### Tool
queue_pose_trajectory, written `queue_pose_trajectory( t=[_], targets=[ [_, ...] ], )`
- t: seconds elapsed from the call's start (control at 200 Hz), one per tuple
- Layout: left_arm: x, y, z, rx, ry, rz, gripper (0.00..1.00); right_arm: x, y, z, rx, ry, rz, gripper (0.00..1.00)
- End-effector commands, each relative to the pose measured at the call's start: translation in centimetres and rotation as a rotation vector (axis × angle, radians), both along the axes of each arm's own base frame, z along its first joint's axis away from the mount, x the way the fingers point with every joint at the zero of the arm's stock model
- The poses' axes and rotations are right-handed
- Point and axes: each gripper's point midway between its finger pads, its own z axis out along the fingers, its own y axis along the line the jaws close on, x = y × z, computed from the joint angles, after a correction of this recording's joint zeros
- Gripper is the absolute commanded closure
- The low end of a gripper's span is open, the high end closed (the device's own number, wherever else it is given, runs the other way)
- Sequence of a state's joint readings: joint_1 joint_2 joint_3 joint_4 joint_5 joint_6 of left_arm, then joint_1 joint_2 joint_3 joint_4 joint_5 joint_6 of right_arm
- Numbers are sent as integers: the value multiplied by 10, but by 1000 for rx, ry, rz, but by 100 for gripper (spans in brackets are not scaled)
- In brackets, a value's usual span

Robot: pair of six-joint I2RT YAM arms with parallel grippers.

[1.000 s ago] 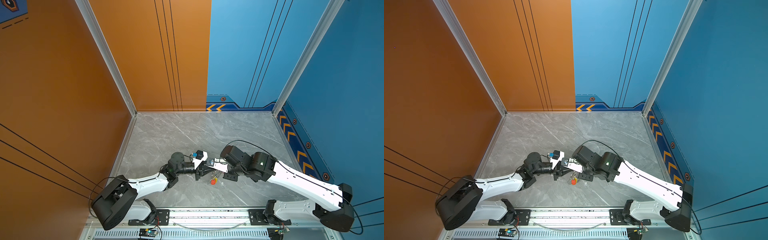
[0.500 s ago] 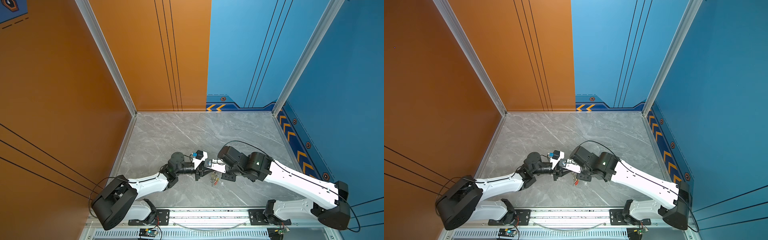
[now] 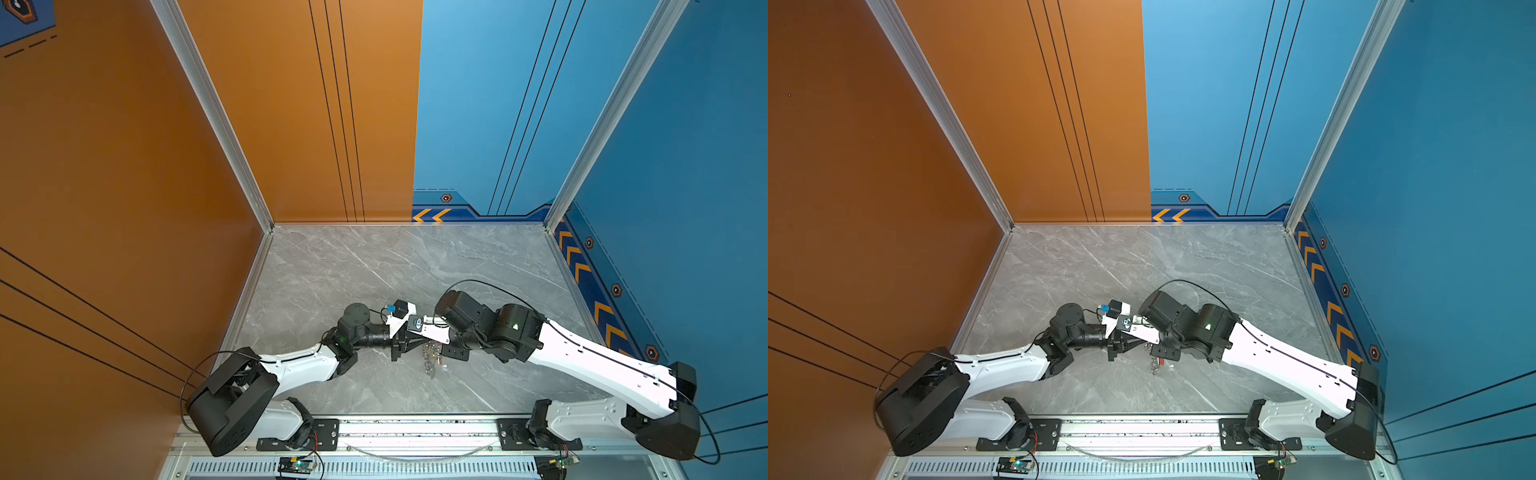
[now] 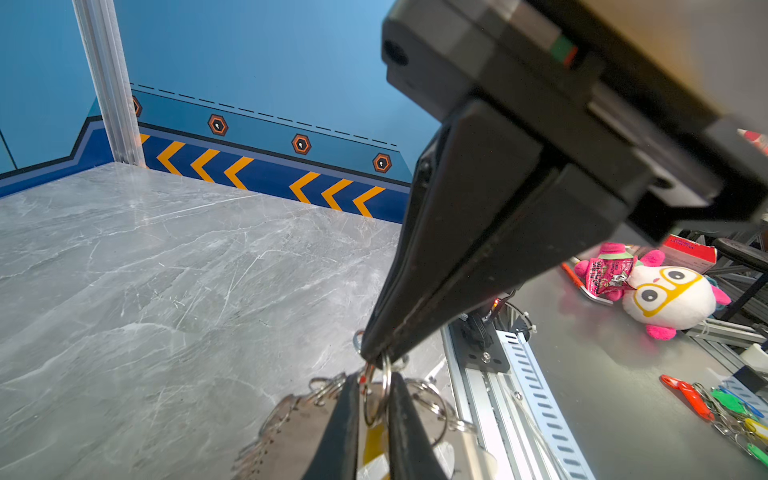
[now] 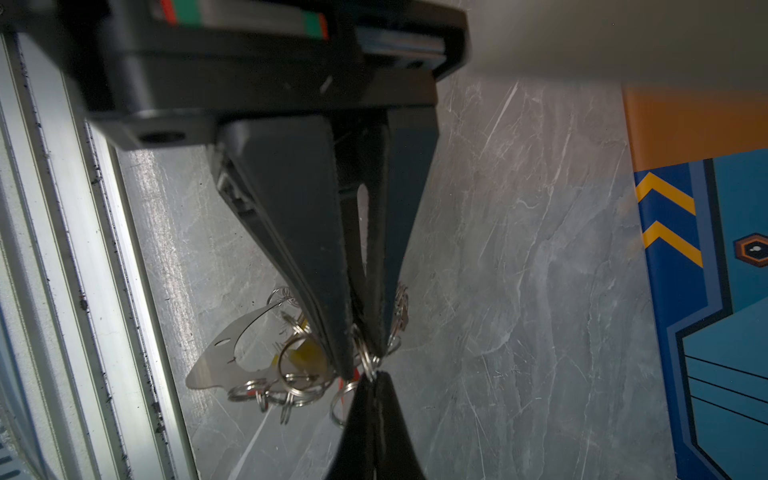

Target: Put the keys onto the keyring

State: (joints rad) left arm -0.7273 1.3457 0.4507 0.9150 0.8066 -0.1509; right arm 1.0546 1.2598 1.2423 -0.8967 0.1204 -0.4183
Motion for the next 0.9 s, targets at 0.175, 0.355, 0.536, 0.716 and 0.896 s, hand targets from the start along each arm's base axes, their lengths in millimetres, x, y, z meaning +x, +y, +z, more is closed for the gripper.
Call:
queue_pose_trajectory(
  t=[0.175,0.355,0.536,0.716,0.896],
  targets=[
    [0,-2,7,-12,-6,-10,94,4,11,2,51,-16,-11,100],
    [4,0,9,-14,-11,14,96,4,14,-2,29,-21,-6,100],
    [8,2,8,-13,-10,40,100,4,15,-4,21,-23,-5,100],
    [13,4,9,-15,-13,71,100,4,10,5,52,-47,-26,96],
    [18,5,10,-15,-14,99,100,9,-5,13,70,-147,-72,84]
  ],
)
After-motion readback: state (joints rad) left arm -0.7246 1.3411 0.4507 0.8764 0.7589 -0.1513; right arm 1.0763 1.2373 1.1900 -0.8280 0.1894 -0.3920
